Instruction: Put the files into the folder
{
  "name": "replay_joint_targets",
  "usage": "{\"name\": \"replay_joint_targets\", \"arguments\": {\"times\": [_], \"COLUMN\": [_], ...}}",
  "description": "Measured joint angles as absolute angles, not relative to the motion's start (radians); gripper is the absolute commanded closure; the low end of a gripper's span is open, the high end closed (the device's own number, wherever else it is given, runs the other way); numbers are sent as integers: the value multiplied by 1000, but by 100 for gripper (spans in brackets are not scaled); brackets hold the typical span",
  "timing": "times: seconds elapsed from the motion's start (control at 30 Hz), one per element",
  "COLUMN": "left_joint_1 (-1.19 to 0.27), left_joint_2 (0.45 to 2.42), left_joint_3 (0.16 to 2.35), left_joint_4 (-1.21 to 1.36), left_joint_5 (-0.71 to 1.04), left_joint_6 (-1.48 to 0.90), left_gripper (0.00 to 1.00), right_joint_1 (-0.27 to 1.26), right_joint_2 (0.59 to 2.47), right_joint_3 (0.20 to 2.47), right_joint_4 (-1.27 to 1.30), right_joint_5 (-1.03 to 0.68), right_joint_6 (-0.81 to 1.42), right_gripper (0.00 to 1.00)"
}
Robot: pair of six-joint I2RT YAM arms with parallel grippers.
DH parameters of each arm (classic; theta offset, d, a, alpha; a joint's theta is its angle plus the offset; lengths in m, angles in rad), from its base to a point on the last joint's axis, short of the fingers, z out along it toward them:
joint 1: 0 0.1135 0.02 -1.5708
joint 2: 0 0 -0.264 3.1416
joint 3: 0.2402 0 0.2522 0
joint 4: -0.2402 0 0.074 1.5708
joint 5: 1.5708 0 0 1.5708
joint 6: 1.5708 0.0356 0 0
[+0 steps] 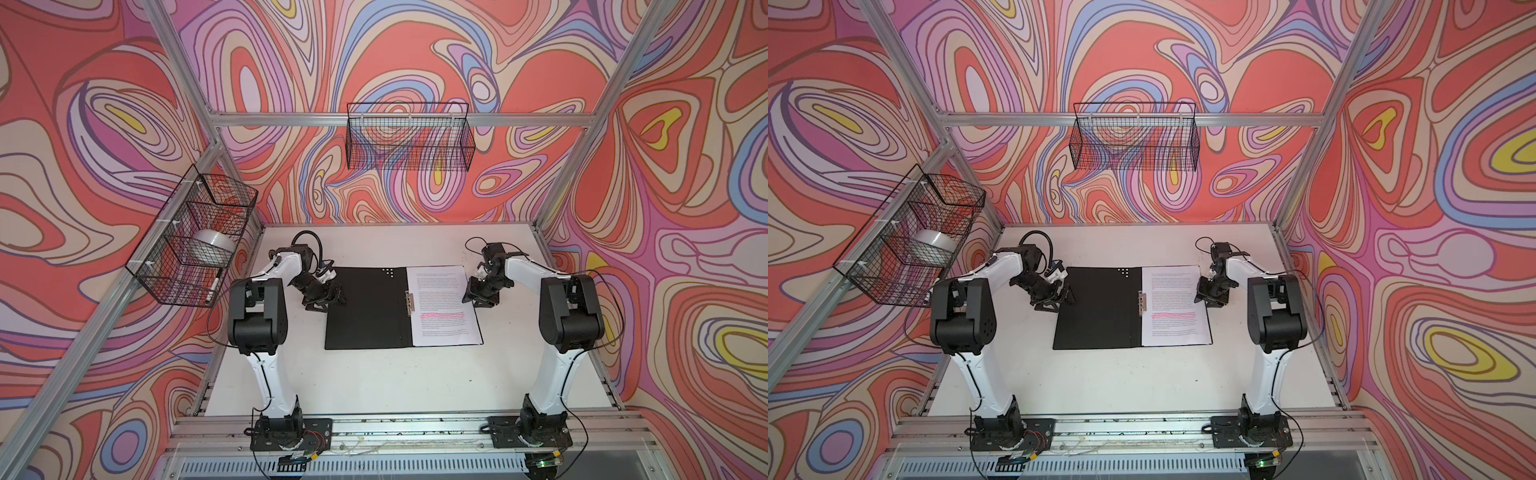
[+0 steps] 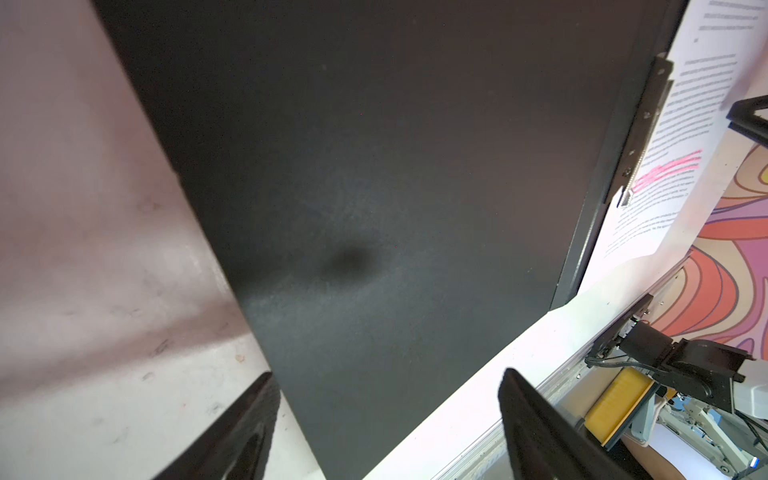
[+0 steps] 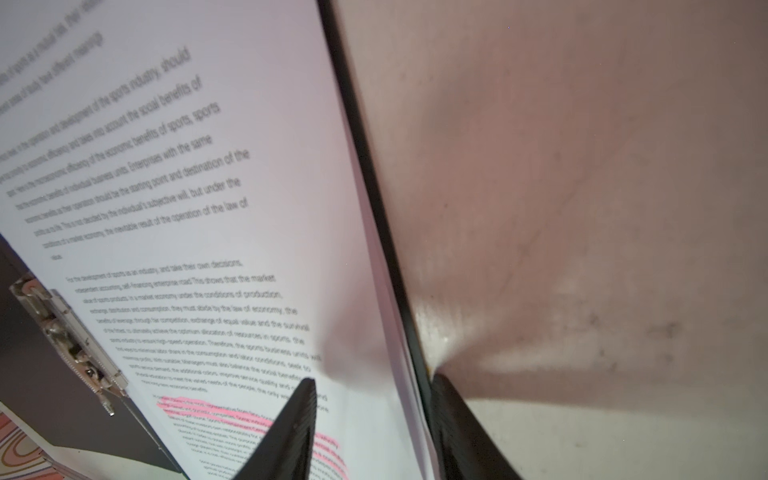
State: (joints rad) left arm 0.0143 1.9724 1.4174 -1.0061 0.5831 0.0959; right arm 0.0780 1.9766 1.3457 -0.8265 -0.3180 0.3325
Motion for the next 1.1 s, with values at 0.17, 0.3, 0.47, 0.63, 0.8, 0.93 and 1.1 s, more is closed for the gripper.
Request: {"name": "replay_joint_targets", "arguments": {"times": [0.17, 0.3, 0.47, 0.63, 0.8, 0.93, 1.1], "left_joint_1": [15, 17, 21, 22, 22, 22, 23], "left_joint_2": [1972, 1972, 1972, 1961, 1937, 1922, 1915], "left_joint_3": [1417, 1417, 1417, 1417, 1418, 1420, 1424], "left_joint_4": [-1007, -1007, -1016, -1026, -1033, -1042, -1053], "left_joint_5": [598, 607, 627, 646, 663, 678, 696], "left_joint_6": [102, 104, 112, 119, 121, 127, 131], "left_gripper": [18, 18, 18, 18, 18, 18, 18], "right_joint_1": [77, 77, 76, 73, 73, 72, 71], "right_joint_2": [1977, 1977, 1977, 1977, 1977, 1977, 1978], "right_joint_3": [1347, 1348, 1349, 1349, 1351, 1352, 1353], "right_joint_4": [-830, -832, -834, -836, -838, -840, -842], "right_joint_5": [-309, -303, -296, -290, -284, -278, -275], "right_joint_6": [330, 329, 326, 324, 323, 322, 322], "right_gripper": [54, 54, 54, 54, 54, 54, 54]}}
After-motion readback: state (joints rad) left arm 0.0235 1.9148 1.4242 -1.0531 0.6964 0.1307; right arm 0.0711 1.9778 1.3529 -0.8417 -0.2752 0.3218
